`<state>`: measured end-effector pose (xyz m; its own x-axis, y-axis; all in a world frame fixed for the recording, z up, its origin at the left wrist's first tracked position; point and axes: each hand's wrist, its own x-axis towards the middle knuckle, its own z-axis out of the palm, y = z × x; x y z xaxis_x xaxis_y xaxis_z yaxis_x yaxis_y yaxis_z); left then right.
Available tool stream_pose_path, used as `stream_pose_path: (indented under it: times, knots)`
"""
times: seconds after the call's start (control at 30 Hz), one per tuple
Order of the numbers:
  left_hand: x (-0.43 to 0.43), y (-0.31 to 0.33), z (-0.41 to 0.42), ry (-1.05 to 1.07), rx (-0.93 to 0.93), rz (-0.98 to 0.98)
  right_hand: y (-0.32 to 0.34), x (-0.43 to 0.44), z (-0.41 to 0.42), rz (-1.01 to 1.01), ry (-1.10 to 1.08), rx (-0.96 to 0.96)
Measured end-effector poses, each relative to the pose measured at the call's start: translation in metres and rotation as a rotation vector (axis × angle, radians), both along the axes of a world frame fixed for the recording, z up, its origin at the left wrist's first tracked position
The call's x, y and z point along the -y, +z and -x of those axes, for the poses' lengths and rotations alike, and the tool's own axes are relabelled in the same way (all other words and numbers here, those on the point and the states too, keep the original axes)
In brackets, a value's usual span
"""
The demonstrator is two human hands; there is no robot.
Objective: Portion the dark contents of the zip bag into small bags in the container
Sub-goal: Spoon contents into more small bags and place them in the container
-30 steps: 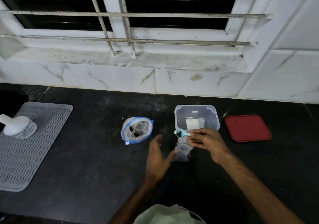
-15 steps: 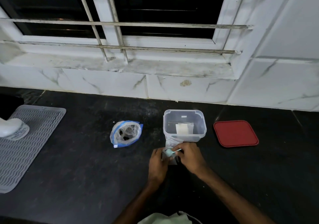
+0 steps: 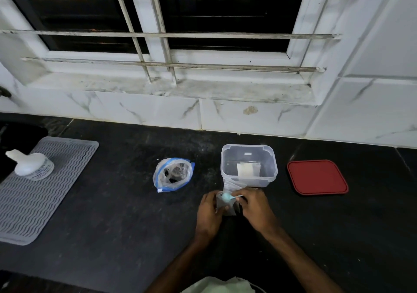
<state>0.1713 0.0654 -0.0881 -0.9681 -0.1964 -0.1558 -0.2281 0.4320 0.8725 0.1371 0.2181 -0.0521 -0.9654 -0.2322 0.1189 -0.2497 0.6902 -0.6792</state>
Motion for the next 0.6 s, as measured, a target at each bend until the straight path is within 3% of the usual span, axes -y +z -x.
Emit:
stream_pose_path:
  times: [0.13, 0.27, 0.4, 0.6]
  knots:
    - [0.002, 0.001, 0.002, -0.013, -0.032, 0.004, 0.003, -0.003, 0.002, 0.097, -0.097, 0.099]
    - [0.006, 0.001, 0.004, -0.054, 0.006, -0.007, 0.011, -0.013, 0.004, 0.513, -0.330, 0.382]
    - [0.017, 0.001, 0.002, -0.097, 0.081, -0.006, 0.026, -0.017, 0.002, 0.757, -0.379, 0.540]
    - [0.063, 0.006, -0.003, -0.044, 0.119, -0.144, 0.050, 0.007, 0.005, 0.875, -0.356, 0.617]
